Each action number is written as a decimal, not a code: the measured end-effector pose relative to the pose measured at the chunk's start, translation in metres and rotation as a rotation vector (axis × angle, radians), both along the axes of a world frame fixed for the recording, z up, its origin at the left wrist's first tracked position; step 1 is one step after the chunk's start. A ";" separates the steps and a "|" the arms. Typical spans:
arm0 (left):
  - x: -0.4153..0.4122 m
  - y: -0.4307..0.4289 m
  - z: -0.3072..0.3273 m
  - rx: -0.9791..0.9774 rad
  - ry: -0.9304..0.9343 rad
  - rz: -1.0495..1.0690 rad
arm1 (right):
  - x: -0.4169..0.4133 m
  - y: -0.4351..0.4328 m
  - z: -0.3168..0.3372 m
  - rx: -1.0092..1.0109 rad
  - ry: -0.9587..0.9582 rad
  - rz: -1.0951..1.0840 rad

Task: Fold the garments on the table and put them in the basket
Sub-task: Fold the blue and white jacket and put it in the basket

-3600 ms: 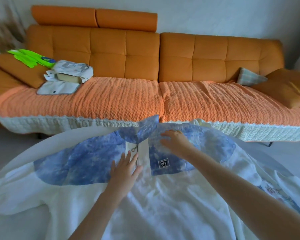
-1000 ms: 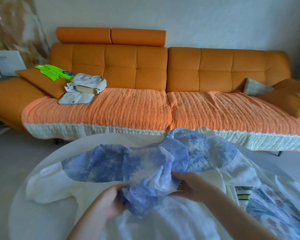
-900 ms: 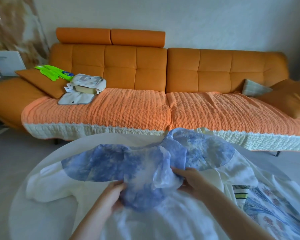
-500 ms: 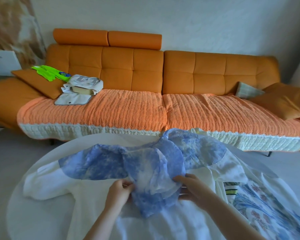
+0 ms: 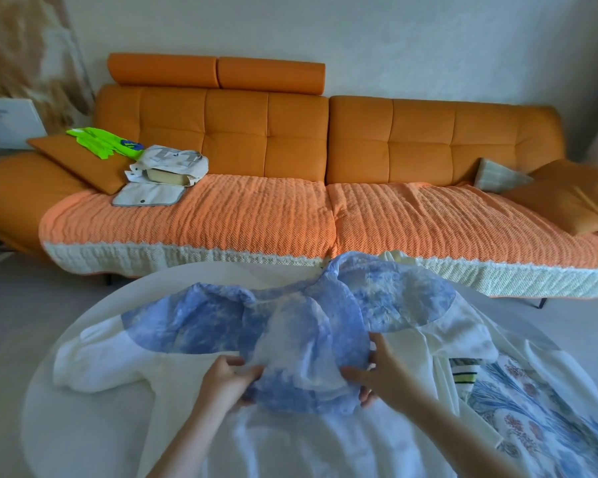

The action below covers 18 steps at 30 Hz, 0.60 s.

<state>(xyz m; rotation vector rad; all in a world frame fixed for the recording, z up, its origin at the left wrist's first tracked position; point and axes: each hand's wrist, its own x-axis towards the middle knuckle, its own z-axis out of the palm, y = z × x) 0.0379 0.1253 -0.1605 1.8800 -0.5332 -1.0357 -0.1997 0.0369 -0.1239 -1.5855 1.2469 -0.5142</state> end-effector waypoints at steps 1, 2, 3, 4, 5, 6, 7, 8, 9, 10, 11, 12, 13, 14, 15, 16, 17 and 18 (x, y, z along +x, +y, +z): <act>-0.001 -0.001 -0.003 0.027 -0.085 -0.019 | 0.001 0.002 -0.003 -0.026 0.049 0.028; 0.000 0.000 -0.007 0.053 -0.199 -0.045 | 0.002 0.002 -0.007 -0.066 0.123 0.043; 0.001 0.001 -0.008 0.072 -0.318 -0.074 | 0.002 0.002 -0.009 -0.117 0.220 0.045; 0.005 0.000 -0.009 0.064 -0.415 -0.093 | 0.001 0.000 -0.010 -0.169 0.304 0.033; 0.006 0.001 -0.006 0.040 -0.455 -0.091 | -0.001 -0.003 -0.008 -0.231 0.345 0.010; 0.009 0.000 -0.003 0.010 -0.472 -0.075 | -0.001 -0.008 -0.004 -0.297 0.344 -0.011; 0.012 -0.002 0.002 -0.022 -0.481 -0.042 | 0.000 -0.013 0.003 -0.360 0.340 -0.021; 0.014 -0.006 0.006 -0.054 -0.501 -0.007 | 0.003 -0.021 0.008 -0.403 0.339 -0.030; 0.017 -0.012 0.007 -0.065 -0.518 0.003 | 0.008 -0.030 0.013 -0.411 0.325 -0.044; 0.020 -0.019 0.008 -0.066 -0.531 0.001 | 0.014 -0.041 0.017 -0.385 0.294 -0.065; 0.024 -0.028 0.009 -0.061 -0.529 -0.001 | 0.021 -0.052 0.020 -0.351 0.262 -0.080; 0.029 -0.038 0.008 -0.050 -0.505 0.003 | 0.028 -0.064 0.022 -0.314 0.241 -0.092; 0.033 -0.047 0.006 -0.034 -0.462 0.003 | 0.035 -0.076 0.023 -0.290 0.233 -0.101; 0.037 -0.057 0.006 -0.027 -0.424 0.009 | 0.042 -0.088 0.024 -0.276 0.248 -0.110; 0.039 -0.066 0.004 -0.027 -0.421 0.013 | 0.049 -0.099 0.025 -0.283 0.280 -0.113; 0.041 -0.075 0.005 -0.036 -0.438 0.008 | 0.055 -0.109 0.025 -0.294 0.328 -0.115; 0.042 -0.084 0.004 -0.053 -0.461 0.003 | 0.060 -0.119 0.026 -0.304 0.376 -0.110; 0.043 -0.093 0.004 -0.057 -0.486 -0.003 | 0.066 -0.126 0.024 -0.308 0.417 -0.109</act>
